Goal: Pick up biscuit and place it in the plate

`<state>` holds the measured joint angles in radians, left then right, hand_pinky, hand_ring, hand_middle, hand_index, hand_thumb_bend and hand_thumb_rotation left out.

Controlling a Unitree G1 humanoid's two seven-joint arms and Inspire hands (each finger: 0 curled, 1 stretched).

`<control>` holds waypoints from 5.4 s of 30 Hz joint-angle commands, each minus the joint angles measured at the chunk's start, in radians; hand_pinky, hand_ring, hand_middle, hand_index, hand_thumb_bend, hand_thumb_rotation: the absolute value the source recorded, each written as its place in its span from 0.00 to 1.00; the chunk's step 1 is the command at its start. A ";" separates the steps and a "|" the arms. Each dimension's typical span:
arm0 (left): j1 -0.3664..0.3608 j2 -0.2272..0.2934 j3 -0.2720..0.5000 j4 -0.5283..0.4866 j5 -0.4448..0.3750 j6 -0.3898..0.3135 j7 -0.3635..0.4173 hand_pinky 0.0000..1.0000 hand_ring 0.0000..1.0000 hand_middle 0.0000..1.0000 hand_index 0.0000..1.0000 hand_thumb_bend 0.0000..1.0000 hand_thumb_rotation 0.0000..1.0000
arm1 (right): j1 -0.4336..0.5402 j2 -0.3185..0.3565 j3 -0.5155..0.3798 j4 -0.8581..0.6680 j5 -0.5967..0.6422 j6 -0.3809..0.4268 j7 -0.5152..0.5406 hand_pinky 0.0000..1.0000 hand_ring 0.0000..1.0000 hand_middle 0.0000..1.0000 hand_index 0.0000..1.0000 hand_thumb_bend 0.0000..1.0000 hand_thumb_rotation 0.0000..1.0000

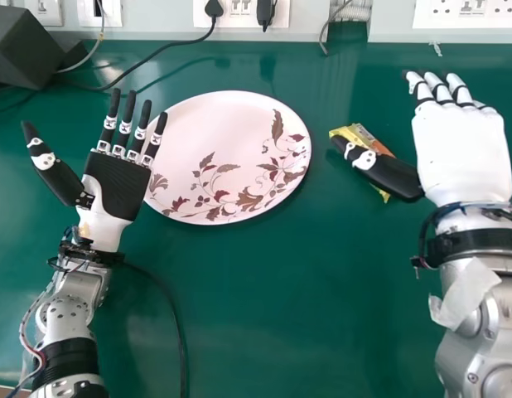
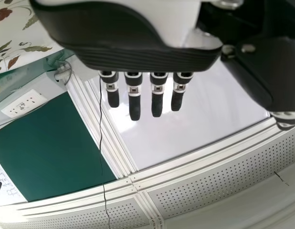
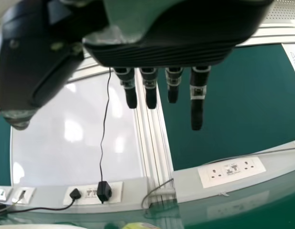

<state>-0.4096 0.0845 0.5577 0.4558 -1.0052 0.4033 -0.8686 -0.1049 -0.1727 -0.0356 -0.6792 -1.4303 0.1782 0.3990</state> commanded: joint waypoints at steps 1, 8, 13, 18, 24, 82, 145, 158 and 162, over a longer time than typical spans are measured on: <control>0.056 -0.043 0.001 0.059 -0.001 0.006 0.000 1.00 0.93 0.97 1.00 1.00 0.64 | -0.021 -0.020 0.005 0.008 -0.016 0.006 0.019 0.69 0.89 1.00 1.00 0.99 0.28; 0.056 -0.049 -0.001 0.052 0.002 -0.003 0.006 1.00 0.93 0.97 0.99 1.00 0.66 | -0.056 -0.051 0.013 0.034 -0.051 0.013 0.065 0.71 0.91 1.00 1.00 1.00 0.27; 0.056 -0.049 -0.003 0.053 0.007 -0.013 0.006 1.00 0.92 0.97 0.98 1.00 0.65 | -0.071 -0.065 0.012 0.060 -0.054 0.020 0.071 0.74 0.93 1.00 1.00 1.00 0.28; 0.052 -0.049 -0.002 0.059 0.005 -0.014 0.005 1.00 0.93 0.97 0.98 1.00 0.63 | -0.087 -0.077 0.014 0.086 -0.056 0.035 0.080 0.76 0.94 1.00 1.00 0.99 0.29; 0.049 -0.050 -0.006 0.063 0.012 -0.030 0.000 1.00 0.93 0.98 0.99 1.00 0.63 | -0.116 -0.092 0.016 0.112 -0.050 0.050 0.107 0.79 0.95 1.00 1.00 0.99 0.29; 0.026 -0.048 0.003 0.099 0.007 -0.041 -0.012 1.00 0.87 0.91 0.87 1.00 0.59 | -0.312 -0.317 0.185 0.492 -0.017 0.083 0.254 0.78 0.93 1.00 1.00 0.97 0.31; 0.031 -0.047 0.002 0.081 0.005 -0.028 -0.011 0.70 0.76 0.86 0.87 1.00 0.72 | -0.444 -0.164 0.349 0.881 0.043 0.457 0.002 0.79 0.93 1.00 1.00 0.96 0.30; 0.041 -0.064 0.009 0.047 -0.009 -0.014 0.028 0.70 0.76 0.84 0.88 1.00 0.64 | -0.455 -0.228 0.387 0.924 0.072 0.448 -0.002 0.73 0.89 1.00 1.00 0.93 0.30; 0.045 -0.068 0.010 0.038 -0.006 -0.019 0.034 0.72 0.76 0.83 0.88 1.00 0.62 | -0.454 -0.237 0.391 0.924 0.089 0.444 -0.009 0.72 0.88 1.00 1.00 0.93 0.31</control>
<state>-0.4321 0.0577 0.5649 0.4574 -1.0056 0.3753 -0.8417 -0.5775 -0.4014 0.3425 0.2212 -1.3637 0.6292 0.3765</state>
